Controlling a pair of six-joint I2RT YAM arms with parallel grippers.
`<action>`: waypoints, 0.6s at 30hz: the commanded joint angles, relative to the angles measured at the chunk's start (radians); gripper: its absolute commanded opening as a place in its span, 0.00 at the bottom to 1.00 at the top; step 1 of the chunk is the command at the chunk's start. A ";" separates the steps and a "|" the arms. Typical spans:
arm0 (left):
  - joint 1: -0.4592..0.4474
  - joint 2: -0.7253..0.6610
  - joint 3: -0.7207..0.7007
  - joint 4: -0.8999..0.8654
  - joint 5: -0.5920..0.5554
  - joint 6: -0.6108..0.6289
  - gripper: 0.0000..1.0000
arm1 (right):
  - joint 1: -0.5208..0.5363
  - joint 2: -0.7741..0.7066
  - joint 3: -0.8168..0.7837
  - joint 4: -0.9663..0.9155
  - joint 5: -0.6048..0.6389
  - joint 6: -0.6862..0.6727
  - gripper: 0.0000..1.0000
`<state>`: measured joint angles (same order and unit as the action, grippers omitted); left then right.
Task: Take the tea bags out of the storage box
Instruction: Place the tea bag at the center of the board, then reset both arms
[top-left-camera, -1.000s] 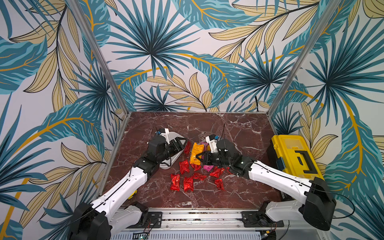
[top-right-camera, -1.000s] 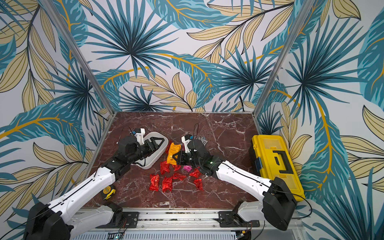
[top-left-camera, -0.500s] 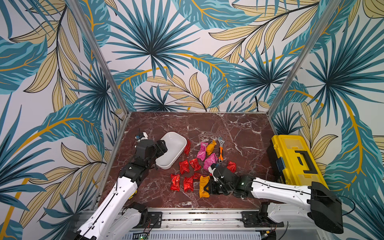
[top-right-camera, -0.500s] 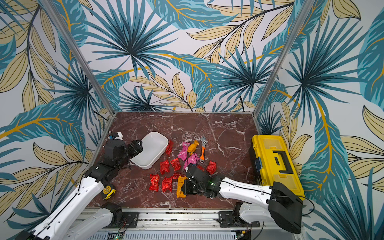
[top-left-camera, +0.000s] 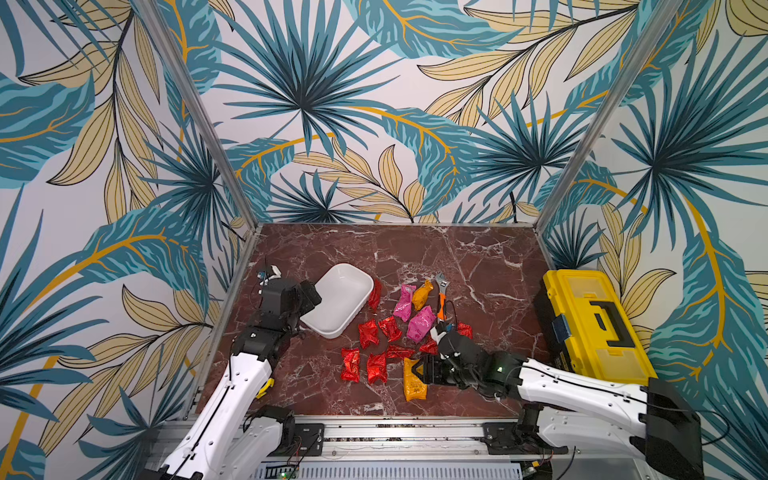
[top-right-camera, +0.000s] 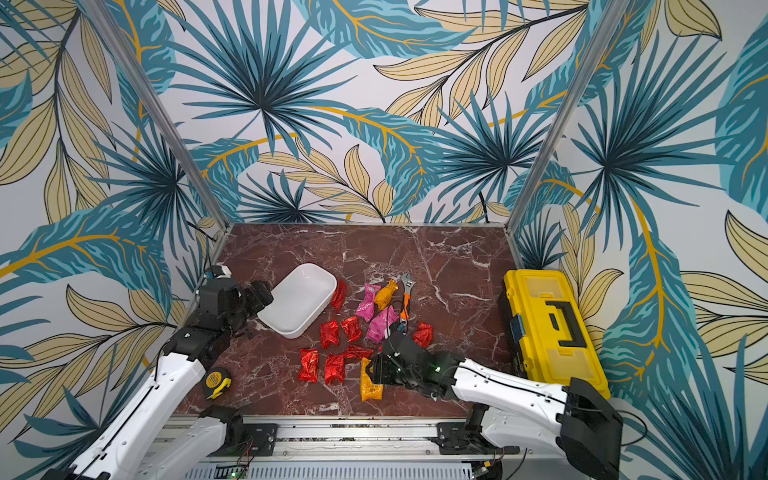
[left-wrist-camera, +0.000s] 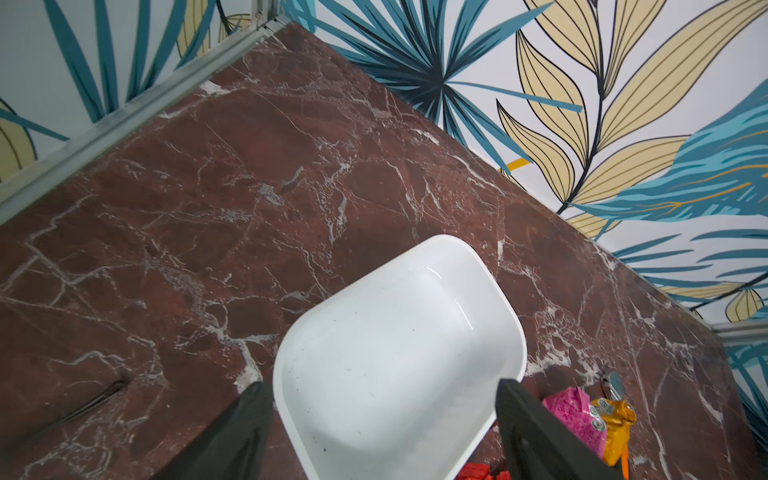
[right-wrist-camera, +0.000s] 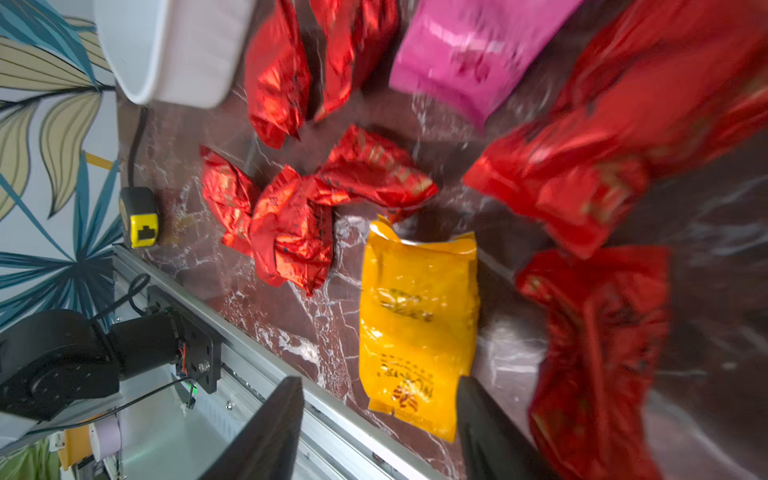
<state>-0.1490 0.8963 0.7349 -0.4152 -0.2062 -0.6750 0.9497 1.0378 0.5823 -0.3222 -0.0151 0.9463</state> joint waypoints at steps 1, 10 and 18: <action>0.039 -0.012 -0.030 0.070 -0.032 0.102 0.96 | -0.106 -0.056 0.053 -0.152 0.091 -0.118 0.69; 0.148 -0.001 -0.215 0.504 -0.119 0.365 1.00 | -0.565 0.011 0.249 -0.141 0.482 -0.472 0.78; 0.256 0.177 -0.317 0.810 0.021 0.460 1.00 | -0.805 0.158 0.029 0.532 0.409 -0.756 0.84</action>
<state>0.0746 1.0237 0.4469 0.2291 -0.2501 -0.2901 0.1635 1.1744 0.6754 -0.0593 0.3786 0.3367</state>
